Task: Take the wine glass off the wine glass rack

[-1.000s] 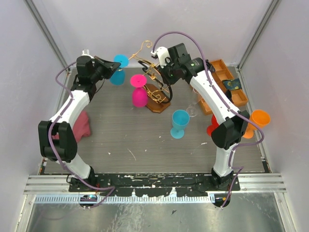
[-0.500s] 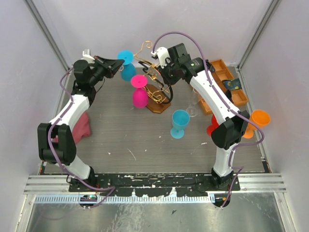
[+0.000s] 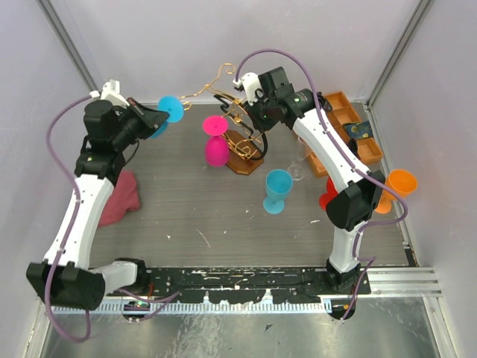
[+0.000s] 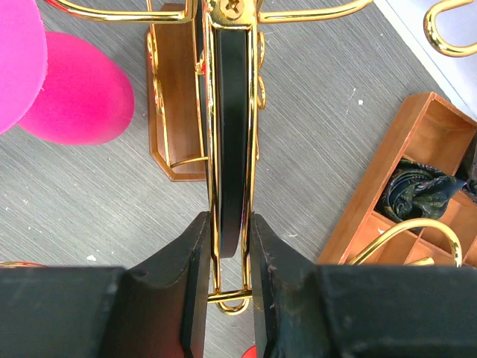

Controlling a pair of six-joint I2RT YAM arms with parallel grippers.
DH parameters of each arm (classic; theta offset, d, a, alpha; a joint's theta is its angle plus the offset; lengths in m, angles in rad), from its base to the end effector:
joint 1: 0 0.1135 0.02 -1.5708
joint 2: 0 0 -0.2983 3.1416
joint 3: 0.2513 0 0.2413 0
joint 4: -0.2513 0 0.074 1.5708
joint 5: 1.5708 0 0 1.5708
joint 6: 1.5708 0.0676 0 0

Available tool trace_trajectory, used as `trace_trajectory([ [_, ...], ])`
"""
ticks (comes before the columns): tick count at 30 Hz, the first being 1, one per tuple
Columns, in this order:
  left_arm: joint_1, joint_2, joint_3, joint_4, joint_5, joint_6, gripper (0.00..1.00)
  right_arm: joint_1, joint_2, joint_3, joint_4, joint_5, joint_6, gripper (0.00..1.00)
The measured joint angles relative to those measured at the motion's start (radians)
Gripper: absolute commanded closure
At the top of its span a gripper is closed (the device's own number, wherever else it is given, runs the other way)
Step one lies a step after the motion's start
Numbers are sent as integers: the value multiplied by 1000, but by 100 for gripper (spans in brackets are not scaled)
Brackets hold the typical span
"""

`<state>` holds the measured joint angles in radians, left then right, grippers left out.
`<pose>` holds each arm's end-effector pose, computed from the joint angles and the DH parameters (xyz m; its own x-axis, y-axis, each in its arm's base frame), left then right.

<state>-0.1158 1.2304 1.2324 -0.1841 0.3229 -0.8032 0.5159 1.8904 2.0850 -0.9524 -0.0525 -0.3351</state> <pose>0.2854 -0.0548 0.4301 -0.4268 -0.6373 -0.6416 0.1619 0.6441 -0.7476 0.3760 0.2173 0.4035 -0.3917 -0.5997 -0.6978 -0.6932 0.6911 -0.2048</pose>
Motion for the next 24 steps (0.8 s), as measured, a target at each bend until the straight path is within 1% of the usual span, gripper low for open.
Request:
trace_trajectory([
  [1,0,-30,6,-38,-34,50,100,0,0,0,0,2,0,83],
  [2,0,-53,14,-75,-75,98,100,0,0,0,0,5,1,76],
  [3,0,-69,23,-109,-110,145,100,0,0,0,0,8,2,64],
  [4,0,-79,29,-141,-146,190,100,0,0,0,0,11,2,57],
  [6,-4,-85,36,-201,-221,274,100,1,0,2,3,26,10,38],
  [7,-7,-80,38,-228,-256,311,100,2,0,10,7,34,14,31],
  [10,-48,-42,49,-316,-399,435,100,3,0,45,23,57,28,22],
  [15,-125,42,50,-384,-613,591,100,10,-25,66,60,103,35,19],
  [19,-141,104,50,-387,-756,682,100,17,-72,59,89,119,56,25],
  [22,-161,162,50,-378,-875,760,100,21,-120,60,108,90,168,31],
  [24,-180,203,50,-362,-945,814,100,21,-146,60,118,45,269,33],
])
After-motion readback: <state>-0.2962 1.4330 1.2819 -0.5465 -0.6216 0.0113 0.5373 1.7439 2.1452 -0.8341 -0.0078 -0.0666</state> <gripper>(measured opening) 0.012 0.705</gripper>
